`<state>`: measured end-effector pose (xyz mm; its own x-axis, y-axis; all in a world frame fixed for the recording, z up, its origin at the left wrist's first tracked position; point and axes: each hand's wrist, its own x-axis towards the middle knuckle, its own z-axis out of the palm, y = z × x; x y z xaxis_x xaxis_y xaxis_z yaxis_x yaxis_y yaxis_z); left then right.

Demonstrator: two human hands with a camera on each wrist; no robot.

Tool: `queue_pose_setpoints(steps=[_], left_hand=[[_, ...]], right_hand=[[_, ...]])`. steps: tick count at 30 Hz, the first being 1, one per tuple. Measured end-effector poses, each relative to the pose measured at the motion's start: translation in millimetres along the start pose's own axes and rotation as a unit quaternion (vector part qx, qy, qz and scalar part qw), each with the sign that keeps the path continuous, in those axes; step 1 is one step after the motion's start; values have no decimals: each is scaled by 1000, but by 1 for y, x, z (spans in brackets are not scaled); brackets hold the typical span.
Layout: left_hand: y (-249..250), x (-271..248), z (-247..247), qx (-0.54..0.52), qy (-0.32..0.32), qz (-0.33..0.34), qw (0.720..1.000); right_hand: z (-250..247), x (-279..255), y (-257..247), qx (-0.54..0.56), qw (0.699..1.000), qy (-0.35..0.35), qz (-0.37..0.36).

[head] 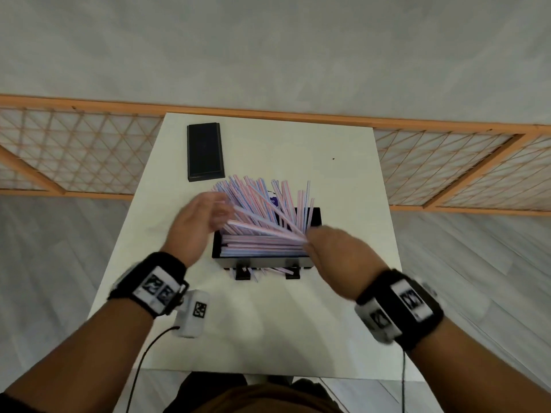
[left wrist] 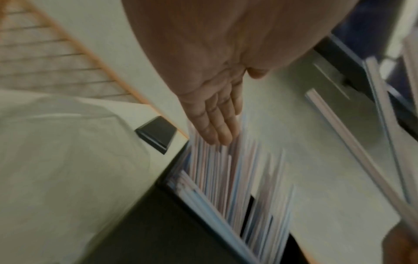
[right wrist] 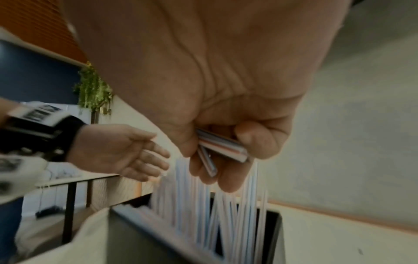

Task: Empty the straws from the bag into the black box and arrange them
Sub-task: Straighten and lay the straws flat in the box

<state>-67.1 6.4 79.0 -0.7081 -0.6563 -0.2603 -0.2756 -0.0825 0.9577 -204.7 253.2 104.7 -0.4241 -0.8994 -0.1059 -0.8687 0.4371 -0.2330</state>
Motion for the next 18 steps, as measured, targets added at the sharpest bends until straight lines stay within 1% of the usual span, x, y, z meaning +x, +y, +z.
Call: queue_pose_setpoints(steps=[1,2,4,5,7,8,9,10,12,13,14,15,17,18], left_hand=[[3,1,-7,-55,18,-40,998],[6,1,-14,-87,26,-71,993],[4,-1,-23,-95,28,-98,990],[0,-2,-24,-74,24,-98,992],[-12,-3,-25,8,11,-76,997],[-19,-3,-24,62,3,-58,996],[-24,-4,-23,112,-5,-42,993],[-28,-5,-22,164,-8,-28,986],[-31,-9,-16,240,-12,-4,971],[-34,-10,-13,271,-20,18,962],[-35,-11,-9,311,-31,54,948],[-36,-12,-6,362,-43,97,926],[-43,-10,-1,450,-69,179,872],[-46,-9,0,482,-86,200,849]], right_hand=[[-5,15,-1,-5,1000,-20,11],[-6,31,-1,-12,999,-31,24],[-1,57,1,-35,997,-64,37],[4,65,1,-46,994,-91,40],[14,73,2,-59,988,-138,36],[19,74,4,-61,988,-141,30],[25,74,6,-58,990,-129,22],[30,74,7,-51,992,-117,12],[36,72,9,-36,992,-119,-2],[38,70,8,-25,992,-120,-9],[39,67,7,-13,994,-104,-21],[39,63,4,11,997,-67,-32],[38,51,-6,83,995,23,-41],[39,44,-13,117,991,46,-42]])
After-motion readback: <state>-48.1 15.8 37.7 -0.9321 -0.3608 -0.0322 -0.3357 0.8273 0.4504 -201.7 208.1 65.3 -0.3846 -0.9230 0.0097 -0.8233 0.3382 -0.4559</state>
